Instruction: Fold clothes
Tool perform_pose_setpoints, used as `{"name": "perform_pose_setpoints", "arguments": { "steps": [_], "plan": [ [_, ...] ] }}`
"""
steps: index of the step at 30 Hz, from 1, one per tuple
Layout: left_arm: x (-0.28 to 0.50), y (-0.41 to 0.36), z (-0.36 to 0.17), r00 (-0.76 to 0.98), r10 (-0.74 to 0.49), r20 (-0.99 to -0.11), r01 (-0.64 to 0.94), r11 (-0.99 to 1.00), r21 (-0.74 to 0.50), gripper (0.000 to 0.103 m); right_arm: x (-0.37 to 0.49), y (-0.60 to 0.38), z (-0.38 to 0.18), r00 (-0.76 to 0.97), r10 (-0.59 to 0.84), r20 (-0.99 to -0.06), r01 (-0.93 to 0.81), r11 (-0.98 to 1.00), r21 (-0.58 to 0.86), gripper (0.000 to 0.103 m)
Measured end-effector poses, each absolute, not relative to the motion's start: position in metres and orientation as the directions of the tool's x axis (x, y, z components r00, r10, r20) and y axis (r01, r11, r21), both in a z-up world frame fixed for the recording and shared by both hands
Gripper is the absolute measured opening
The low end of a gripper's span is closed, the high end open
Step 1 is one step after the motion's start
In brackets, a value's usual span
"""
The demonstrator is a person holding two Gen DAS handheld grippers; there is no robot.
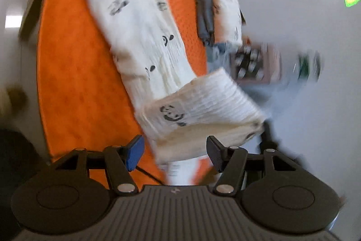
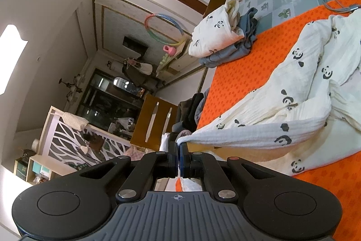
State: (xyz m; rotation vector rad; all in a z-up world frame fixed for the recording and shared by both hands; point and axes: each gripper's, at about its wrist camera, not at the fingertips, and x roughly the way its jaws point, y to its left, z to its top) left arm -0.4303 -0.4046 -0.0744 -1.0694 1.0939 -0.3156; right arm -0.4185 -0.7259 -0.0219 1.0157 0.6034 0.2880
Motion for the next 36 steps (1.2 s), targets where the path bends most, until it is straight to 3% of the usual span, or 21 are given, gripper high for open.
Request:
{"name": "perform_pose_setpoints", "arguments": {
  "steps": [7,22,23,25,26,27,32,36],
  "plan": [
    [-0.432,-0.430,-0.062,0.455,-0.625,-0.634,-0.043,0.696,-0.717,0.066,-0.421,-0.722,-0.024,0.803,0.489,-0.341,0.061,0.501,0.863,0.004],
    [-0.425,-0.491,-0.069,0.477,-0.571,-0.668,0.258,0.817,-0.515,0.065,-0.420,-0.716,-0.027,0.808,0.485,-0.334,0.078,0.475,0.877,0.004],
    [-0.425,-0.495,-0.071,0.488,-0.553,-0.675,0.272,0.831,-0.485,0.060,-0.419,-0.715,-0.027,0.810,0.483,-0.333,0.079,0.472,0.878,0.004],
    [-0.423,-0.499,-0.076,0.520,-0.497,-0.695,0.273,0.867,-0.416,0.036,-0.419,-0.715,-0.028,0.813,0.478,-0.332,0.083,0.470,0.879,0.004],
    [-0.422,-0.500,-0.078,0.537,-0.466,-0.703,0.270,0.885,-0.380,0.016,-0.419,-0.715,-0.028,0.815,0.475,-0.333,0.086,0.468,0.879,0.004],
    [-0.421,-0.498,-0.078,0.560,-0.431,-0.708,0.263,0.903,-0.341,0.008,-0.418,-0.715,-0.029,0.816,0.472,-0.334,0.090,0.467,0.880,0.004],
    [-0.405,-0.483,-0.072,0.686,-0.258,-0.680,0.251,0.962,-0.112,0.006,-0.412,-0.715,-0.036,0.822,0.454,-0.344,0.115,0.459,0.881,0.005],
    [-0.375,-0.468,-0.057,0.742,-0.214,-0.636,0.287,0.958,0.012,0.006,-0.403,-0.715,-0.046,0.823,0.425,-0.377,0.165,0.458,0.874,0.006]
  ]
}}
